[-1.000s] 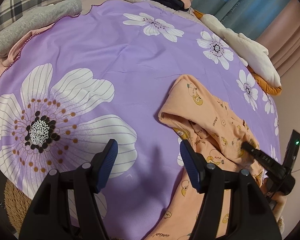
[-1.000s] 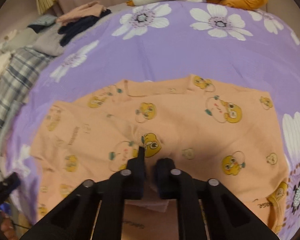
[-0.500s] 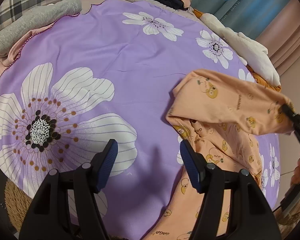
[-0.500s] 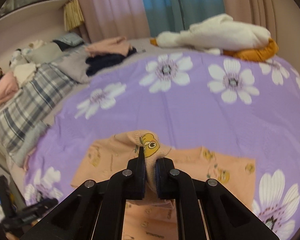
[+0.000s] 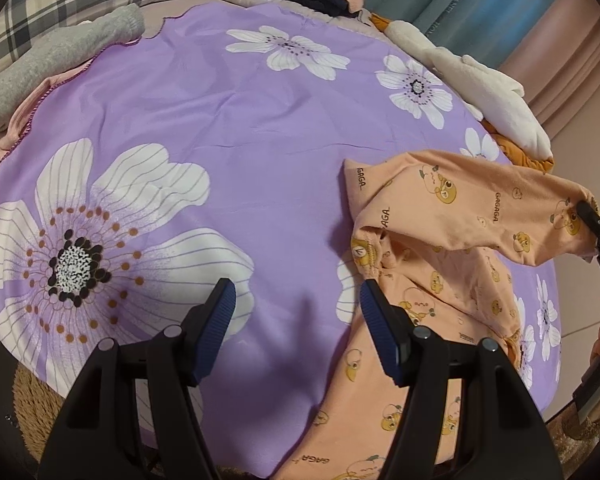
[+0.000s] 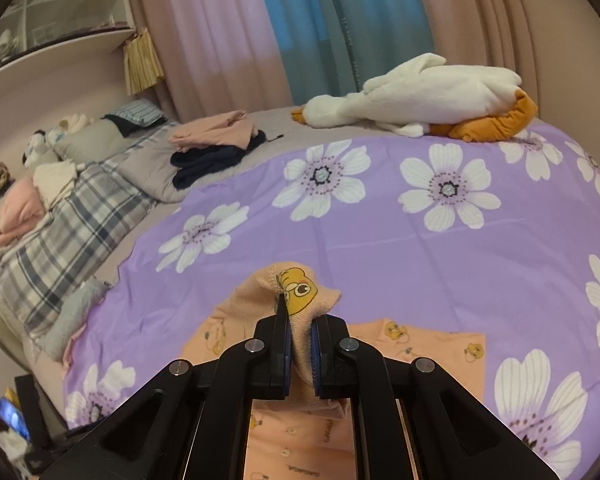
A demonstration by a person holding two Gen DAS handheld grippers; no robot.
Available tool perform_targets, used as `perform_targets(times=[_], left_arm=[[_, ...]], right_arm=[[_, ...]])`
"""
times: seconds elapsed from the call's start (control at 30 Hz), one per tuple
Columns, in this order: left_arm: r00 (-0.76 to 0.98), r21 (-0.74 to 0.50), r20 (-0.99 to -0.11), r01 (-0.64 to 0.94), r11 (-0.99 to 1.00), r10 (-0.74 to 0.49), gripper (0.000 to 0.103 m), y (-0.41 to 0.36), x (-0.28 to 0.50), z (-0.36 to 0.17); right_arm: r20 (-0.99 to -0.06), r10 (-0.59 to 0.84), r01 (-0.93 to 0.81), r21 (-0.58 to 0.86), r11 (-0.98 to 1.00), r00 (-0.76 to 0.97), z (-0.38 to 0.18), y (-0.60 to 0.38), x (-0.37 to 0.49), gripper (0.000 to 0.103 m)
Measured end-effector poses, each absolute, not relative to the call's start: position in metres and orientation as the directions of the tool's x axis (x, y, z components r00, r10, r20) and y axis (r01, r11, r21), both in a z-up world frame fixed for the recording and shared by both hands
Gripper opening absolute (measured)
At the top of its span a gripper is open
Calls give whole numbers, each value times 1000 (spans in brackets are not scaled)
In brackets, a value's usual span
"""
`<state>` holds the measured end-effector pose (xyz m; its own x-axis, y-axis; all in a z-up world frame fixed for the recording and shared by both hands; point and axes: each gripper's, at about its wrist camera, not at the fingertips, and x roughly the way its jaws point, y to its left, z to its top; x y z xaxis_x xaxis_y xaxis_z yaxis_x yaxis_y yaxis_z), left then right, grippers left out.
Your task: Fold small clothes
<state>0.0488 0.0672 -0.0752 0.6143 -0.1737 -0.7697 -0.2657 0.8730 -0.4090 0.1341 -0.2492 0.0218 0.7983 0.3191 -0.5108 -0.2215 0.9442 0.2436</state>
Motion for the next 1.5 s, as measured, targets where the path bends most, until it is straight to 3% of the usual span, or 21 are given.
perform_targets(times=[1.0,1.5], left_arm=[[602,-349,-777,-168,922,-184,65,33,62,-69],[574,-315,-799,-145,938,-179,65,21,77,-76]], right_arm=[[-572,251,-77,311,947,781,-15,-305,142,9],[-649,228,-2,329,944,726,-54,-329,152,9]])
